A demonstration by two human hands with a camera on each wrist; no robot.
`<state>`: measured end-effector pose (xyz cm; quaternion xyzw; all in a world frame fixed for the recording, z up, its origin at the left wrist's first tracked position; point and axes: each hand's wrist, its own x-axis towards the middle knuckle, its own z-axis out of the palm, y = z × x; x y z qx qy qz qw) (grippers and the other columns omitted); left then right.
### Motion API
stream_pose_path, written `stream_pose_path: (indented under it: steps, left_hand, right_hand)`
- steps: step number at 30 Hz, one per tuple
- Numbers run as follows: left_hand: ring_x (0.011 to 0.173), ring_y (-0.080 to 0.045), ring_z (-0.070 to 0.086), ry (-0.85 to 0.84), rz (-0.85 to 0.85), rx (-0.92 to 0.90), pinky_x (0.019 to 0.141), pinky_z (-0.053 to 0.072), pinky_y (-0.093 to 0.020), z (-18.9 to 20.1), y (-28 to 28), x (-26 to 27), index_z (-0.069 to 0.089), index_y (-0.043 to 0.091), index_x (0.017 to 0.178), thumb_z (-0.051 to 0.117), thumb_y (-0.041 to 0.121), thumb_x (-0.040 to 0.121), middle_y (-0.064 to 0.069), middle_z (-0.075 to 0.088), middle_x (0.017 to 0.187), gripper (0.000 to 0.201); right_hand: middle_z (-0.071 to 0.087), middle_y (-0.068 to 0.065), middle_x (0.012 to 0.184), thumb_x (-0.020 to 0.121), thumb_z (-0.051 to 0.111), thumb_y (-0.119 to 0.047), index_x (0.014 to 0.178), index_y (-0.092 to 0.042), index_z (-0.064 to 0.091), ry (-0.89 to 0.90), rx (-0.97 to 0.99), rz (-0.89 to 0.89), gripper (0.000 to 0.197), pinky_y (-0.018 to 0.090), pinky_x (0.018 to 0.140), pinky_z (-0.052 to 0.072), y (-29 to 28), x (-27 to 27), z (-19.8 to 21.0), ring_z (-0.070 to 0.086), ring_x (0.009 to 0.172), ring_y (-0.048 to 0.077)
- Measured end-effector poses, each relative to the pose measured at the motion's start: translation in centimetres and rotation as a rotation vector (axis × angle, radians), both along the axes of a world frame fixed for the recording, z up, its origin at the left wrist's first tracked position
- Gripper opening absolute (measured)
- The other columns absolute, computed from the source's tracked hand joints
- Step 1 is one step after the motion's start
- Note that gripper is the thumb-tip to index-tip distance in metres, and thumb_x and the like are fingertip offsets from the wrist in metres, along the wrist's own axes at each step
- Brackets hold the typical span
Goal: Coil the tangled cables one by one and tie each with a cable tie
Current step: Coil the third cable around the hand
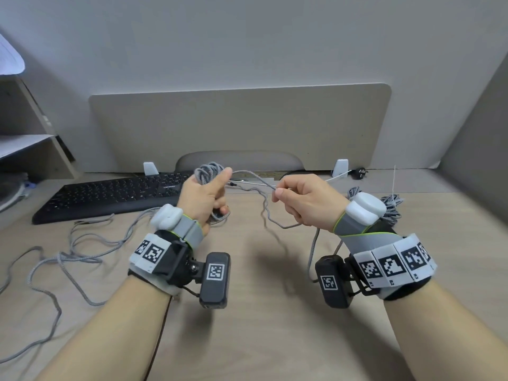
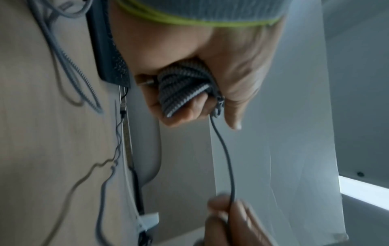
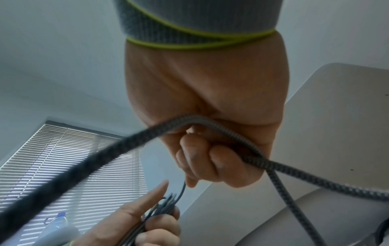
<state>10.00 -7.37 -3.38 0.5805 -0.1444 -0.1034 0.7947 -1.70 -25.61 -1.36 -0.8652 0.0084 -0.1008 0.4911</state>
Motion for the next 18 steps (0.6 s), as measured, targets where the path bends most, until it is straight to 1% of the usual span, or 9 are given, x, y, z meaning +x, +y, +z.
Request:
stream_pose_path:
  steps: [3, 5, 7, 9, 10, 12, 14, 16, 18]
  left_hand:
    - [0.041, -0.012, 0.035, 0.032, -0.085, 0.061, 0.044, 0.04, -0.024, -0.8, -1.7, -1.5, 0.042, 0.023, 0.077, 0.068, 0.042, 0.088, 0.003, 0.034, 0.055, 0.034]
    - [0.043, -0.014, 0.041, 0.061, -0.145, 0.089, 0.048, 0.044, -0.026, -1.2, -2.5, -2.4, 0.042, 0.023, 0.078, 0.064, 0.053, 0.087, 0.0, 0.039, 0.057, 0.039]
    - [0.046, -0.016, 0.045, 0.083, -0.194, 0.094, 0.053, 0.045, -0.029, -1.3, -3.0, -3.0, 0.043, 0.023, 0.08, 0.063, 0.063, 0.082, -0.001, 0.042, 0.059, 0.045]
    - [0.048, -0.016, 0.047, 0.101, -0.23, 0.075, 0.055, 0.046, -0.03, -1.2, -3.3, -3.4, 0.046, 0.021, 0.082, 0.065, 0.069, 0.076, -0.001, 0.045, 0.059, 0.052]
    - [0.048, -0.016, 0.047, 0.1, -0.236, 0.062, 0.055, 0.046, -0.03, -1.1, -3.3, -3.6, 0.047, 0.02, 0.081, 0.067, 0.067, 0.074, -0.001, 0.046, 0.06, 0.051]
    - [0.05, -0.017, 0.048, 0.081, -0.215, 0.051, 0.053, 0.048, -0.029, -1.0, -3.4, -3.7, 0.049, 0.018, 0.082, 0.074, 0.054, 0.073, -0.003, 0.048, 0.063, 0.044]
    - [0.052, -0.019, 0.051, 0.06, -0.158, 0.058, 0.049, 0.047, -0.028, -1.3, -3.4, -3.5, 0.051, 0.015, 0.092, 0.084, 0.036, 0.071, -0.006, 0.053, 0.068, 0.044]
    - [0.048, -0.021, 0.048, 0.028, -0.079, 0.082, 0.047, 0.042, -0.026, -1.4, -3.4, -3.2, 0.051, 0.013, 0.089, 0.077, 0.021, 0.069, -0.007, 0.053, 0.064, 0.035]
    - [0.044, -0.021, 0.048, -0.002, -0.019, 0.072, 0.044, 0.039, -0.024, -1.1, -3.1, -3.0, 0.051, 0.011, 0.077, 0.069, 0.005, 0.074, -0.007, 0.053, 0.056, 0.019]
  right_hand:
    - [0.037, -0.009, 0.045, 0.1, 0.048, -0.018, 0.085, -0.006, 0.061, -0.017, -0.005, 0.014, 0.023, 0.023, 0.044, 0.025, 0.4, 0.2, -0.2, 0.027, 0.043, 0.015]
    - [0.037, -0.01, 0.046, 0.099, 0.05, -0.018, 0.083, -0.007, 0.062, -0.027, -0.01, 0.018, 0.022, 0.023, 0.044, 0.026, 0.5, 0.1, -0.2, 0.028, 0.043, 0.014]
    - [0.039, -0.007, 0.049, 0.098, 0.053, -0.018, 0.082, -0.01, 0.065, -0.051, -0.072, 0.028, 0.021, 0.024, 0.048, 0.03, 0.6, 0.0, -0.2, 0.031, 0.046, 0.015]
    - [0.039, -0.007, 0.051, 0.096, 0.057, -0.018, 0.08, -0.013, 0.068, -0.078, -0.185, 0.055, 0.021, 0.024, 0.05, 0.031, 1.0, -0.2, -0.2, 0.032, 0.047, 0.01]
    - [0.039, -0.006, 0.051, 0.095, 0.059, -0.018, 0.078, -0.013, 0.069, -0.093, -0.234, 0.072, 0.021, 0.022, 0.05, 0.029, 1.2, -0.2, -0.3, 0.032, 0.047, 0.008]
    - [0.04, -0.002, 0.051, 0.092, 0.061, -0.017, 0.074, -0.007, 0.068, -0.115, -0.301, 0.093, 0.022, 0.023, 0.051, 0.028, 1.7, 0.0, -0.5, 0.034, 0.05, 0.01]
    - [0.047, -0.005, 0.049, 0.091, 0.063, -0.016, 0.075, -0.005, 0.069, -0.119, -0.347, 0.104, 0.02, 0.02, 0.052, 0.029, 2.1, 0.2, -0.7, 0.039, 0.05, 0.01]
    - [0.046, -0.01, 0.048, 0.091, 0.064, -0.016, 0.079, -0.007, 0.07, -0.103, -0.384, 0.106, 0.017, 0.018, 0.052, 0.03, 2.3, 0.3, -0.7, 0.042, 0.051, 0.007]
    - [0.041, -0.004, 0.049, 0.091, 0.064, -0.019, 0.076, -0.005, 0.066, -0.098, -0.388, 0.097, 0.021, 0.02, 0.05, 0.029, 2.4, 0.2, -0.7, 0.038, 0.05, 0.009]
